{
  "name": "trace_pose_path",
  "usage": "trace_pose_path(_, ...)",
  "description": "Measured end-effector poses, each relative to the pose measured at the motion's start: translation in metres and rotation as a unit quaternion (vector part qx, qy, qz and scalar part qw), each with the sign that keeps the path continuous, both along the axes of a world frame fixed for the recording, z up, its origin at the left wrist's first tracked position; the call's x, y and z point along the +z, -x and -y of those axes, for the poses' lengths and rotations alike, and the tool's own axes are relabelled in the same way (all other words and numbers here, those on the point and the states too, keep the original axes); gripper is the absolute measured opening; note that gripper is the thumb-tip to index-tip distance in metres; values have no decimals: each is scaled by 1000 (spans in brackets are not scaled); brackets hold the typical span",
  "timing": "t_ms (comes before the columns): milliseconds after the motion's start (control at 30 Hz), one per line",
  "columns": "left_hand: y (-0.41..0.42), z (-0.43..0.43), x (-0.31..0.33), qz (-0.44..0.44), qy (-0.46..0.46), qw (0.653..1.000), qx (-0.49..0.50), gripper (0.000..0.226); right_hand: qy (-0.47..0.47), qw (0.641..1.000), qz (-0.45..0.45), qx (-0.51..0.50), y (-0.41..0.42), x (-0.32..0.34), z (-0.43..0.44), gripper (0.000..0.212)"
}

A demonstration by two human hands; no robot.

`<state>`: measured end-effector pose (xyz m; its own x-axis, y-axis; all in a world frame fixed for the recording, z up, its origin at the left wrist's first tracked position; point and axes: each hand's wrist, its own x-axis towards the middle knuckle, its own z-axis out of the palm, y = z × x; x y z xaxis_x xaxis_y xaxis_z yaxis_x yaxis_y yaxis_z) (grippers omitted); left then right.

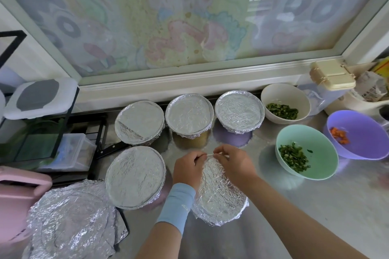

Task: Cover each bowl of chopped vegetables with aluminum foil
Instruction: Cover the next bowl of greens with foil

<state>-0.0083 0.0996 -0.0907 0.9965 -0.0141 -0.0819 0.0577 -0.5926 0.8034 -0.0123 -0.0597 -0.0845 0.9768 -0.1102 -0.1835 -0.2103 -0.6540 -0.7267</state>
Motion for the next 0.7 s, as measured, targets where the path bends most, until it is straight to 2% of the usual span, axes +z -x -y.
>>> trace_pose_path(167,3,2,0,-5,-1,1000,29,10,-13,999,5,-39,4,-2,-1,9)
trace_pose_path(300,9,7,1,-23,-27,999,38,13,-22,999,-5,-25,1,-3,0,9)
trace_pose_path(433,0,6,7,-37,-95,994,-24,18,-21,1000,-14,-7,-1,-3,0,10)
trace_pose_path(567,-4,11,8,-20,-47,997,-51,19,-22,999,-23,5,1,-1,-1,7)
trace_pose_path(700,1,9,0,6,-26,999,-40,18,-49,998,-16,-46,5,0,3,15)
